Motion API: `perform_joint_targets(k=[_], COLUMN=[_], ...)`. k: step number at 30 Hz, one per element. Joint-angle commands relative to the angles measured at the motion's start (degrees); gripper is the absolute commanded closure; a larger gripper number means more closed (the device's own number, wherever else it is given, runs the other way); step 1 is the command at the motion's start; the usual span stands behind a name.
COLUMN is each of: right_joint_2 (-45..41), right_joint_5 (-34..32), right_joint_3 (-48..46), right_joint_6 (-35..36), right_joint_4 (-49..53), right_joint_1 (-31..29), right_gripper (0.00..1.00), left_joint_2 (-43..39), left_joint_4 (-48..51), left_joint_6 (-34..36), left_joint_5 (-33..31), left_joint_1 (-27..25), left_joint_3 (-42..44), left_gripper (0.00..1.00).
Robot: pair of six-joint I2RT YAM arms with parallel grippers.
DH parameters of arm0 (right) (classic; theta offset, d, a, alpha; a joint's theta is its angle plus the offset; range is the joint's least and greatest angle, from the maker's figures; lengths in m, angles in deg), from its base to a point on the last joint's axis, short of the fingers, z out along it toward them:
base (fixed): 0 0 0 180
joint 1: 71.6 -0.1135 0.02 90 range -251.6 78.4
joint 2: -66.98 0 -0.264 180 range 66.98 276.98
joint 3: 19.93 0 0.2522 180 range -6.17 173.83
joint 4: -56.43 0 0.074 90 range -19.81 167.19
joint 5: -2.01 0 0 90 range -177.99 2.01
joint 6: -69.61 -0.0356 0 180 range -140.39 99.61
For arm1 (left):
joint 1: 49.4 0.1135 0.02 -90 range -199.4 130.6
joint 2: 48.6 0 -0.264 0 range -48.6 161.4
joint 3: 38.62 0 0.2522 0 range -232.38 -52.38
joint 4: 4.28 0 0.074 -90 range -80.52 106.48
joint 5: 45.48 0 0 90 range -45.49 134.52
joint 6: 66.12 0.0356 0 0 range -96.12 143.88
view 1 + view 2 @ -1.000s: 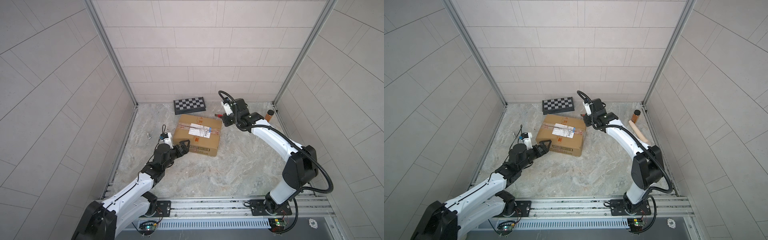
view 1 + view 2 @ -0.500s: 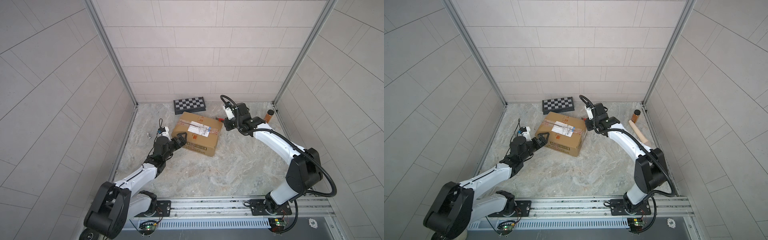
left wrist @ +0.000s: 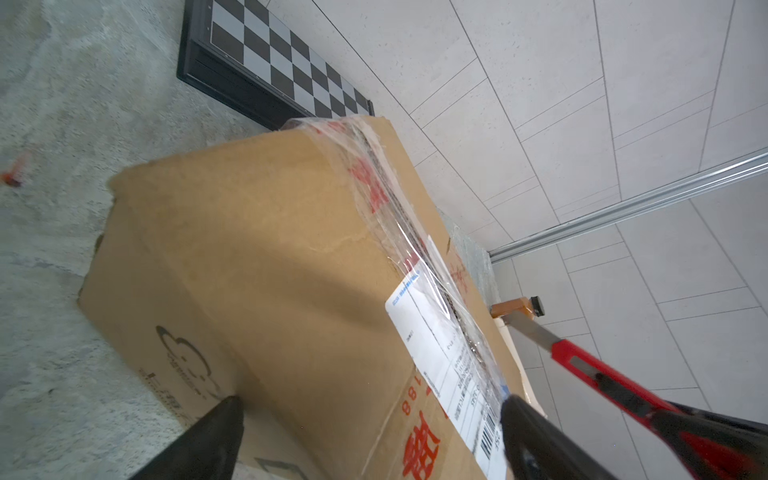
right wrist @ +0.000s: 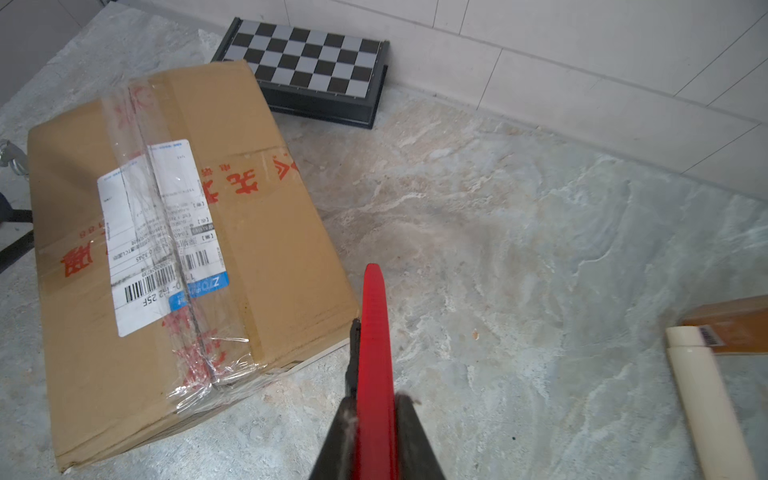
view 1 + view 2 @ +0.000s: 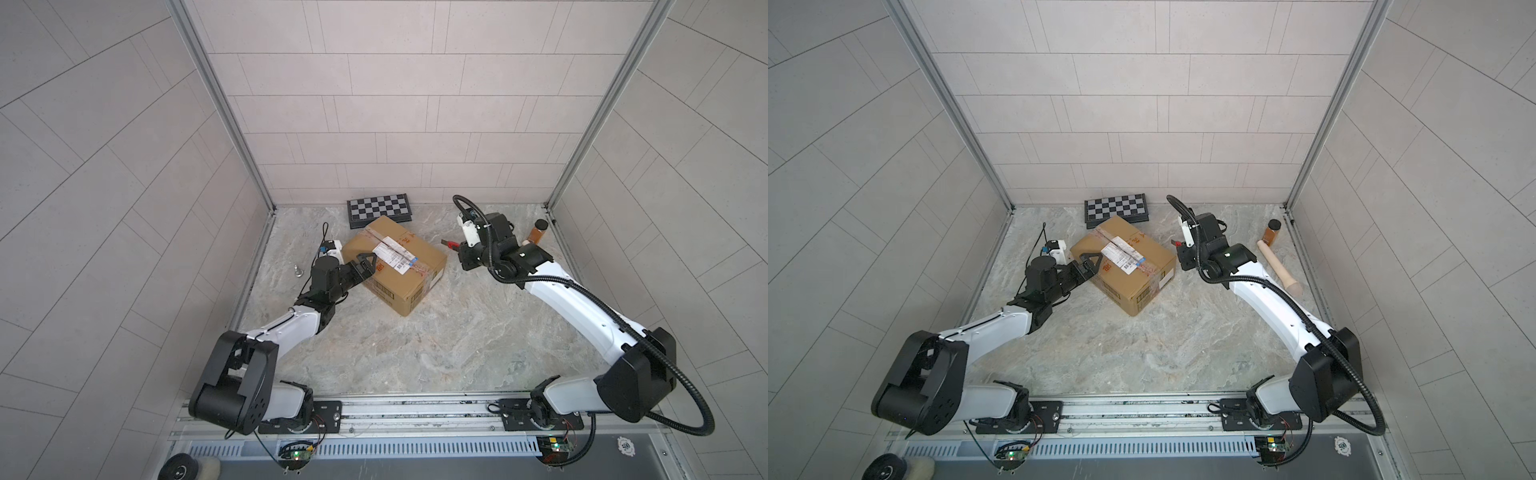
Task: Unpack the express box
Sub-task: 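Press the left gripper on the box while lowering the blade onto the seam, then drag the blade along the tape seam while the left gripper steadies the box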
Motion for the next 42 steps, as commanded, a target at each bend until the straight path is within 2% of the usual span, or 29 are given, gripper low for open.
perform_joint_targets(k=[1,9,16,27,42], right_joint_2=[-1.8,3.0,8.9,14.0,16.8], right_joint_5=[-4.0,-0.7,-0.4,-1.1,-3.5], right_joint_3=[4.6,10.8,15.5,18.1,17.6], right_joint_6=[2.8,6.7,10.4,12.7,14.3], right_joint_4=[1.0,0.5,1.2,0.2,-0.8], right_joint_1=[-3.3,-11.7,-16.2,-17.4,-17.5], right_gripper=[1.00,1.00,1.00,1.00,1.00], left_joint_2=[-0.5,-4.7,-2.9,3.3,5.4], left_joint_4=[8.5,20.9,25.3,27.9,28.4], left_joint_6=[5.4,10.4,12.1,12.0,11.7], left_joint_5=[-2.6,-8.9,-12.5,-15.4,-16.1], left_joint_1=[0.2,0.2,0.2,0.0,-0.6], left_joint_3=[-3.7,-7.9,-11.5,-16.7,-16.9], left_gripper=[0.00,0.00,0.00,0.00,0.00])
